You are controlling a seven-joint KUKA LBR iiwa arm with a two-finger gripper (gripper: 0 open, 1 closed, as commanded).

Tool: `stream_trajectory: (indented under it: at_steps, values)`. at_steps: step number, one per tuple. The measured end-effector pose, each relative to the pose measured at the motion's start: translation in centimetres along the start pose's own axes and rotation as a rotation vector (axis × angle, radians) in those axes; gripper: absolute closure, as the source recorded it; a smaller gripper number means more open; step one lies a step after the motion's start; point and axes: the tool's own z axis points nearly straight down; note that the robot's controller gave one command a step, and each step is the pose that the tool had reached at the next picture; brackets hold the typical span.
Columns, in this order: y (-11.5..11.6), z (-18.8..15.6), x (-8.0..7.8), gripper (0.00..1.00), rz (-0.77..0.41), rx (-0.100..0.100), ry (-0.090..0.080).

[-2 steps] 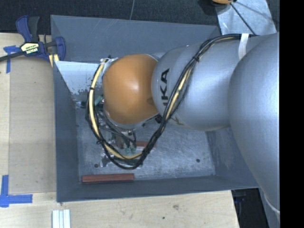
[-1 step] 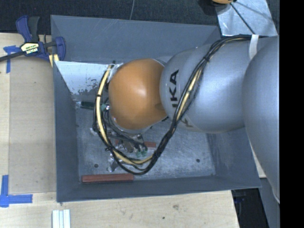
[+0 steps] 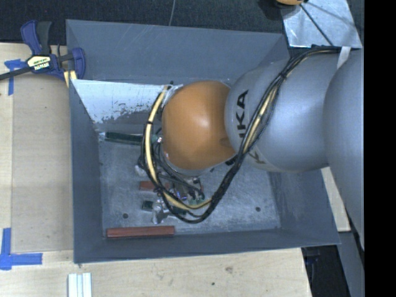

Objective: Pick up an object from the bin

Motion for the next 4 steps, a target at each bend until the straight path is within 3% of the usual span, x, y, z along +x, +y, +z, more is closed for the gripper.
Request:
stream_trajectory:
  at_steps: [1, 2, 3, 4]
  values:
    - [-1.8, 0.9, -1.3, 0.0, 0.209, 0.0, -0.002]
    - [-4.1, 7.9, -3.8, 1.0, -0.064, -0.004, -0.021]
    - [-4.1, 7.9, -3.8, 1.0, -0.064, -0.004, -0.021]
    - [-8.5, -7.7, -3.6, 1.0, -0.14, 0.002, -0.007]
